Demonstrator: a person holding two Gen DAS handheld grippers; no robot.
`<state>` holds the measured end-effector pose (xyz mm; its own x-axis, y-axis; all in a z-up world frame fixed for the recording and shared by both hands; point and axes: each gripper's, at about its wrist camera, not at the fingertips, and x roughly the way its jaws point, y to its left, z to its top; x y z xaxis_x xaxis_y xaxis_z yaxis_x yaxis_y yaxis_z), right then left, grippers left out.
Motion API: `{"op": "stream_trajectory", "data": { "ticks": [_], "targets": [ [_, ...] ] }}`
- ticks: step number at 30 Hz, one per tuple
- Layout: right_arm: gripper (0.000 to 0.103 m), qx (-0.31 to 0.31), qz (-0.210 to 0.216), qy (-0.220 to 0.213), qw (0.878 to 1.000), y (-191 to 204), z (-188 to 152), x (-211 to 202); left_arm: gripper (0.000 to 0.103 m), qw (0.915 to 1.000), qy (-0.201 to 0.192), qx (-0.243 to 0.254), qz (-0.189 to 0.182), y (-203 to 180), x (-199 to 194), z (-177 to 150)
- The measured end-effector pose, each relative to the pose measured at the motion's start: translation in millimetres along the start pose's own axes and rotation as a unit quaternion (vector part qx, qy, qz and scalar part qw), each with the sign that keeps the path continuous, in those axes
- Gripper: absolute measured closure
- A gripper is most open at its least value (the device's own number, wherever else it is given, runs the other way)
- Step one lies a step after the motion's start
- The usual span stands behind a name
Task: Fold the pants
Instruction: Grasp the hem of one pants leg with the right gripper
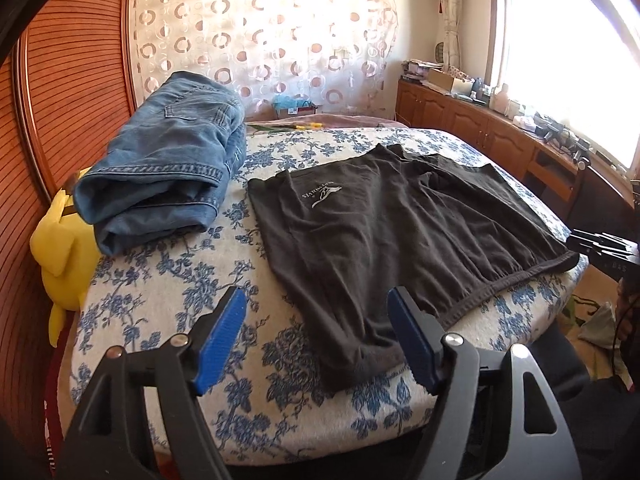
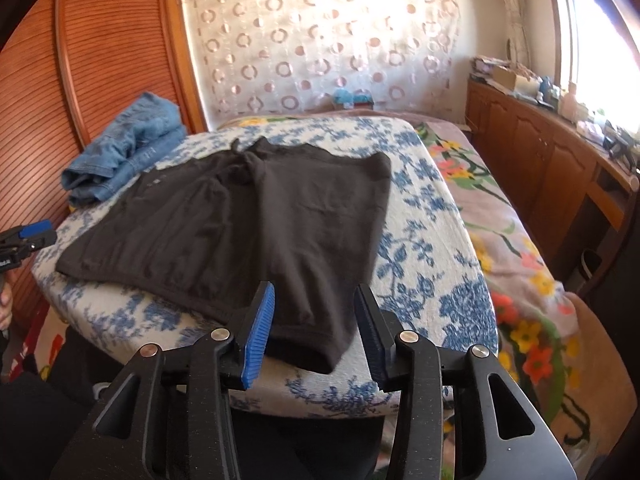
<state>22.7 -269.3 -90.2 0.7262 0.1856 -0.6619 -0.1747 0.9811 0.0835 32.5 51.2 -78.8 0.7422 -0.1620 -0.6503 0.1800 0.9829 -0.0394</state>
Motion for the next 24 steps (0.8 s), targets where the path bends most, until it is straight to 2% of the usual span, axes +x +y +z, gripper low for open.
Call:
{"op": "stream_trajectory", "data": {
  "ticks": [9,20,24],
  "targets": [
    [0.062,0.020,-0.018,0.004,1.000,-18,-7,1,0.030,0.9995,0.032,0.003,0.008,-7,28,-6],
    [0.065,0.009,-0.018,0.028,0.999,-9,-13,11,0.030,0.9984,0.055,-0.001,0.011,-8,43,-17],
    [0.066,0.004,-0.023,0.030,0.999,-6,-14,12,0.030,0.9986,0.052,-0.009,0.009,-6,45,-19]
  ]
}}
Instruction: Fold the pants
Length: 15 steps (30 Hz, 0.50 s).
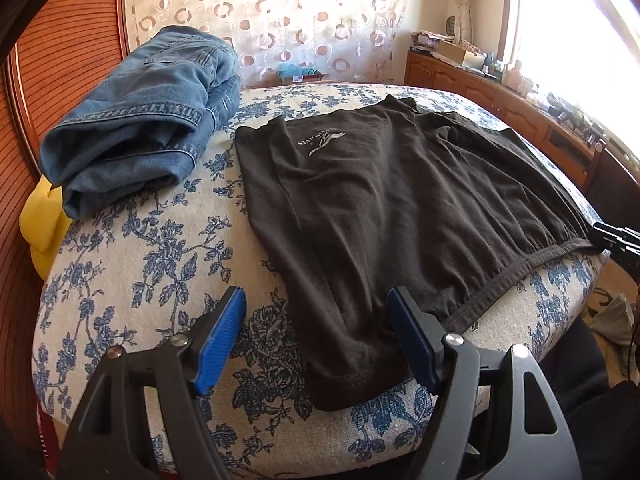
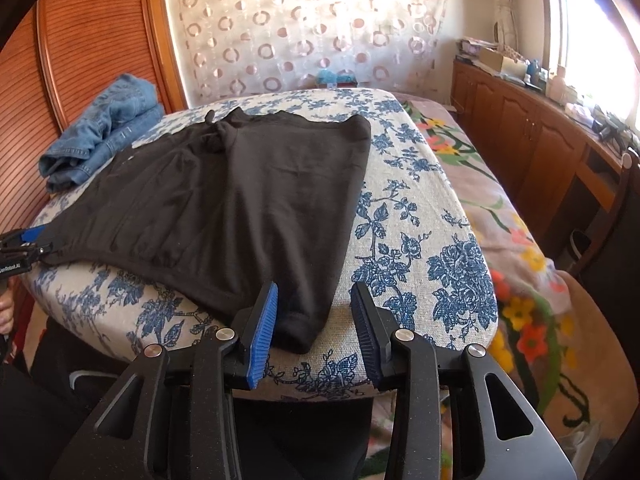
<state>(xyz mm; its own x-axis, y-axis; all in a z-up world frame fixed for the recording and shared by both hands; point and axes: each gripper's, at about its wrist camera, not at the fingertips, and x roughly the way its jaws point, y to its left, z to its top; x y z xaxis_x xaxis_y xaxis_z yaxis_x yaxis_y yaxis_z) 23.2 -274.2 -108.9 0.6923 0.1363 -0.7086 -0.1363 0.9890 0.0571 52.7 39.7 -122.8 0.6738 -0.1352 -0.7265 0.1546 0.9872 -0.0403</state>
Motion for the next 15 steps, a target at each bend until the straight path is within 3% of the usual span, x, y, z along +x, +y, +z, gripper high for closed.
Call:
{"op": "stream_trajectory", "data": {
  "ticks": [4,7,9,15],
  "targets": [
    [0.068,-0.004,-0.003,0.001,1.000,2.8,0.1,1.0,0.029,1.0000,-0.006,0.002,0.004,-1.1,0.5,-1.7],
    [0.077,-0.010,0.004,0.002,1.000,5.9,-0.2,1.7,0.028,0.9999,-0.009,0.001,0.004,-1.2,0.7,-2.1],
    [0.090,-0.008,0.023,0.006,1.000,6.4,0.7,2.7,0.027,0.9999,-0.012,0.002,0.004,-1.4,1.0,-2.0],
    [0.097,0.007,0.046,-0.002,0.999,0.0,8.5,-0.7,0.024,0.9996,-0.026,0.002,0.005,-1.4,1.2,-4.1]
  ]
}}
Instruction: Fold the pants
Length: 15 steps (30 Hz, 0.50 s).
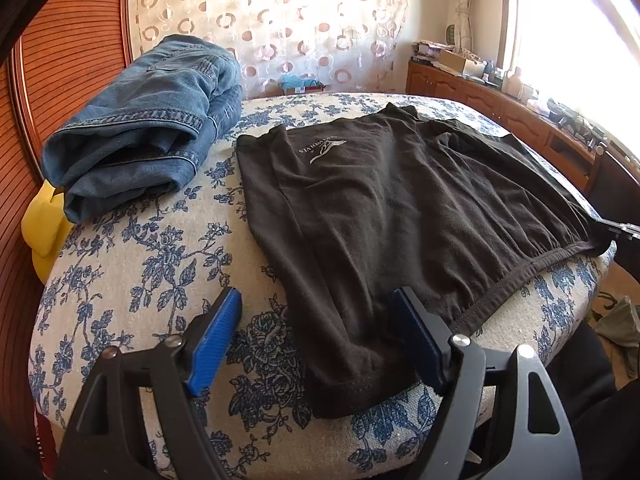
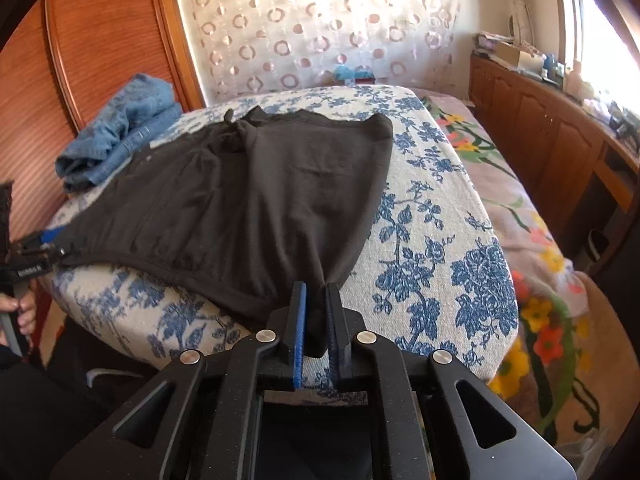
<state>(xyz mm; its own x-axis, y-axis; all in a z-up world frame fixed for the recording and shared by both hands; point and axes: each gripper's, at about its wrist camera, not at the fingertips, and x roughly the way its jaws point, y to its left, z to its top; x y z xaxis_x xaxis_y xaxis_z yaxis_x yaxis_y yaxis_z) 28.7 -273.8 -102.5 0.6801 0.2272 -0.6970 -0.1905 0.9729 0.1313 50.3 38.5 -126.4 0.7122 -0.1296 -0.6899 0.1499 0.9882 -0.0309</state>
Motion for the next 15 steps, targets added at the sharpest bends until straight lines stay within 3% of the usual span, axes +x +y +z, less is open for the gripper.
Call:
{"op": "stream_trajectory", "data": {
  "ticks": [7,15],
  "targets": [
    [0.099,-0.020,0.029,-0.040,0.999,19,31,-9,0.023,1.0000,-0.002,-0.002,0.001,0,0,0],
    [0.099,-0.063,0.079,-0.058,0.993,65,64,1,0.024,0.9997,0.004,-0.014,-0.017,7,-7,5]
  ]
}}
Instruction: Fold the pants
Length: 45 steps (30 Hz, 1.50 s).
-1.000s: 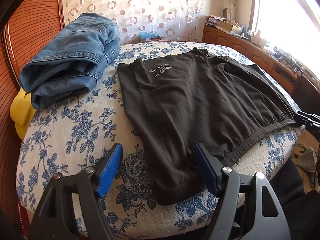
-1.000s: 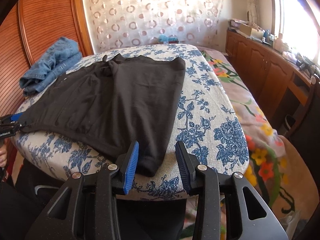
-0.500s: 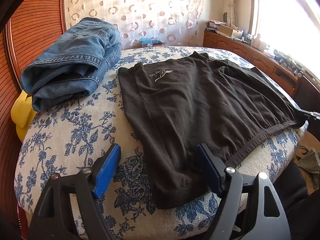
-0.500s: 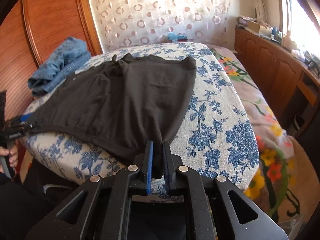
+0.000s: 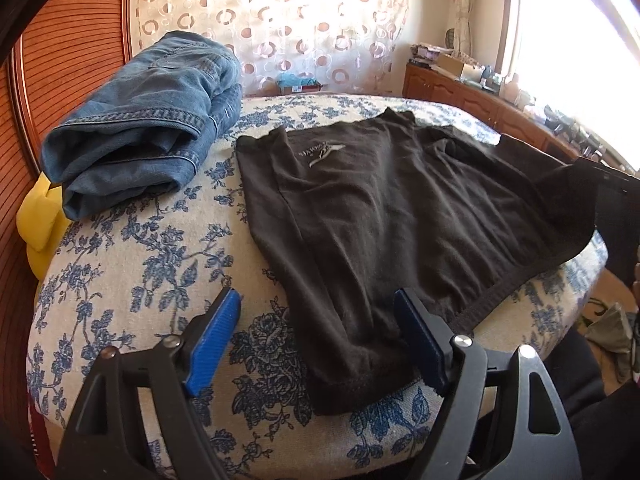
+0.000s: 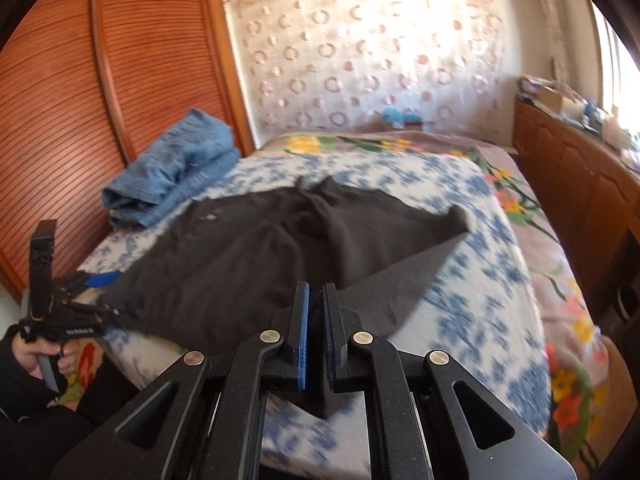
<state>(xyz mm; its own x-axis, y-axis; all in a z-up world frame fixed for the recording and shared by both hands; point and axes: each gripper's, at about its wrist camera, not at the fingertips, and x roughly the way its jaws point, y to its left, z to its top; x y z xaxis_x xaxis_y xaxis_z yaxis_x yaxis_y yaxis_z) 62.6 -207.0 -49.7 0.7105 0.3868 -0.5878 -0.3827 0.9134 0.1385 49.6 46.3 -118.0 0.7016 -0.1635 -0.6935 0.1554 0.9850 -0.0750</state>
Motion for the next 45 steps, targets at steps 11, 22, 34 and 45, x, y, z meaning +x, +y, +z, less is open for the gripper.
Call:
{"op": "stream_trajectory", "data": {
  "ticks": [11,22,34,45],
  "targets": [
    [0.100,-0.051,0.090,0.002,0.995,74,36,40,0.024,0.9987,-0.028,-0.021,0.038,39,-27,3],
    [0.100,-0.099,0.163,0.011,0.982,150,47,75,0.024,0.9957,-0.036,-0.048,0.071,76,-38,-4],
    [0.100,-0.113,0.212,0.057,0.969,191,27,99,0.024,0.9943,-0.031,-0.063,0.080,88,-38,-11],
    [0.078,-0.087,0.186,0.067,0.976,168,22,99,0.024,0.9960,-0.030,-0.052,0.067,70,-35,-7]
  ]
}}
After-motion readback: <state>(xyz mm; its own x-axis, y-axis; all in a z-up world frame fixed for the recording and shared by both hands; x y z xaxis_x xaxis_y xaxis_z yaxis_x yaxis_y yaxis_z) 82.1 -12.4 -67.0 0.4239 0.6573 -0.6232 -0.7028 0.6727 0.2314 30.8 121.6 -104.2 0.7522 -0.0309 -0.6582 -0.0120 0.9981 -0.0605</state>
